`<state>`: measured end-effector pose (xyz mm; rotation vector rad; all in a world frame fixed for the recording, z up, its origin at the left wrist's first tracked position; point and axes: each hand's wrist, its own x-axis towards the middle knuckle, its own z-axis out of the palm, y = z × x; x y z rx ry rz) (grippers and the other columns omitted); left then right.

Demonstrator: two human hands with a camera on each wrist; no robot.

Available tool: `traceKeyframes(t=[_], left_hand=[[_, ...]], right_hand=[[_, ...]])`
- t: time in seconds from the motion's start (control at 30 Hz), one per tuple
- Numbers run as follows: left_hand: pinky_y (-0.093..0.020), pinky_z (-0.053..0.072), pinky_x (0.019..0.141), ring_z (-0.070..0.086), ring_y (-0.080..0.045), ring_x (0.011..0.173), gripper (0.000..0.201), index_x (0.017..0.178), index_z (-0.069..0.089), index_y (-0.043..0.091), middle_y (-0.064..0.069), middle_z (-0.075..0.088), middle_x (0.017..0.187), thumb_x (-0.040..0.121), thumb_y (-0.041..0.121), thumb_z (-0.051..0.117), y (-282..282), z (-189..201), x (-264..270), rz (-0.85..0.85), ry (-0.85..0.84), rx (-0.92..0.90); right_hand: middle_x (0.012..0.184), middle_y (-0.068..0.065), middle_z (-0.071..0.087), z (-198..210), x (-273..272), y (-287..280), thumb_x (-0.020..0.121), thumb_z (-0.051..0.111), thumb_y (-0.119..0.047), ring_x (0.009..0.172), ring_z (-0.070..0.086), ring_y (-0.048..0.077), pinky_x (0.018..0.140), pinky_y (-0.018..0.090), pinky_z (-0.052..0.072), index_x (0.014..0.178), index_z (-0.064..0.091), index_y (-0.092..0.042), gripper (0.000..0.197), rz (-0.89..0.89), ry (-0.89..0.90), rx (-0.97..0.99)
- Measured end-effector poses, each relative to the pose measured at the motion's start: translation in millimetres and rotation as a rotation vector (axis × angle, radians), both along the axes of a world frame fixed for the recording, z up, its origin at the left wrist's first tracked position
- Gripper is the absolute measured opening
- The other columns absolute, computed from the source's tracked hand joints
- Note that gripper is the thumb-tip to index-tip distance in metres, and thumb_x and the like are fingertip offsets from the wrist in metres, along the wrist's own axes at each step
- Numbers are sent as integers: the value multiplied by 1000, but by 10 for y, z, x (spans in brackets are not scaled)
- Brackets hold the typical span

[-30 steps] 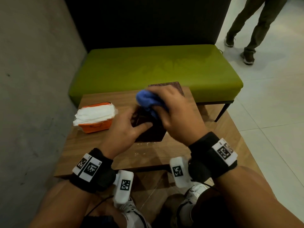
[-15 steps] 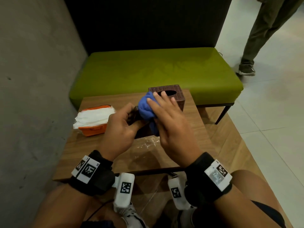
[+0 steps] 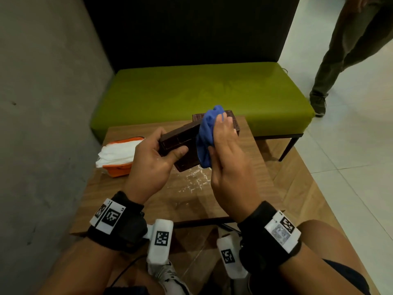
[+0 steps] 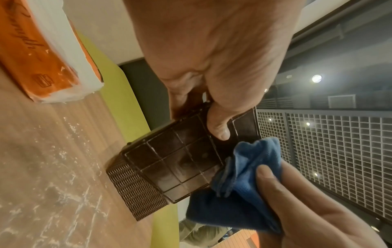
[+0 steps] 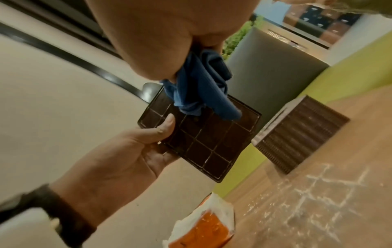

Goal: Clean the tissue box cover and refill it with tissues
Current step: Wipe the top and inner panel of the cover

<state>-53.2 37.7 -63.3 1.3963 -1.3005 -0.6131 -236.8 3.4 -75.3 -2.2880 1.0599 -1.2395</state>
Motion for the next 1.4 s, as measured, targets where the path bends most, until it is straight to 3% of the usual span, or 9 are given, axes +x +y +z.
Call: traceKeyframes(t=[0.27, 0.37, 0.5, 0.63, 0.8, 0.97, 1.13, 1.27, 1.4], left_hand=[[-20, 55, 80, 73, -5, 92, 23, 100, 66, 23, 9, 76, 91, 92, 6, 79, 20, 34, -60, -82, 119, 11], [-19, 55, 83, 73, -6, 97, 25, 107, 67, 20, 8, 77, 97, 92, 2, 77, -9, 63, -113, -121, 160, 4], [-21, 56, 89, 73, -9, 104, 29, 114, 66, 19, 7, 77, 105, 95, -1, 73, 45, 30, -89, -174, 148, 30], [-25, 57, 95, 73, -10, 111, 32, 119, 66, 20, 8, 77, 112, 96, -1, 72, 102, 7, -62, -181, 138, 69], [-22, 56, 94, 73, -10, 113, 35, 120, 65, 20, 9, 78, 113, 95, -4, 71, 93, 41, -35, -218, 157, 58], [-21, 54, 96, 71, -7, 112, 36, 121, 65, 19, 14, 77, 110, 96, -5, 71, 103, 34, -37, -193, 154, 50], [-21, 55, 95, 73, -9, 113, 34, 118, 65, 18, 10, 78, 111, 96, -8, 68, 97, 62, -26, -213, 185, 25], [-29, 58, 97, 72, -15, 110, 25, 110, 66, 18, 5, 76, 105, 97, -2, 71, 114, 40, 22, -174, 187, 24], [-27, 56, 85, 65, -13, 91, 21, 93, 56, 11, 2, 65, 89, 96, -4, 70, 142, -22, 47, -175, 189, 32]], right_hand=[[167, 18, 28, 23, -176, -247, 104, 44, -2, 157, 24, 37, 125, 51, 28, 157, 37, -4, 53, -30, 197, -209], [151, 24, 48, 55, -96, -153, 103, 52, -3, 125, 50, 38, 104, 43, 48, 148, 54, -5, 45, -135, 77, -214], [125, 23, 58, -39, -68, -65, 100, 60, -6, 105, 54, 34, 82, 43, 49, 139, 64, -7, 39, 2, 180, -267], [120, 19, 58, 36, -209, -251, 93, 61, -1, 107, 51, 31, 87, 37, 45, 130, 71, -11, 39, -149, 84, -191], [117, 20, 60, -51, -67, 2, 93, 67, -5, 102, 52, 32, 78, 34, 44, 128, 72, -11, 36, -3, 213, -229], [117, 16, 58, 14, -154, -192, 91, 63, -5, 104, 49, 28, 85, 33, 43, 129, 72, -13, 39, -170, 42, -153], [117, 17, 59, -49, -82, -19, 92, 64, -7, 102, 52, 30, 80, 35, 45, 128, 73, -13, 38, 43, 168, -217], [120, 6, 58, 33, -182, -233, 90, 60, 2, 111, 56, 22, 95, 38, 50, 130, 67, -12, 44, -120, -173, -11], [137, -3, 58, 119, -181, -252, 101, 53, -3, 129, 54, 14, 108, 41, 48, 144, 54, -18, 45, 10, -312, 218]])
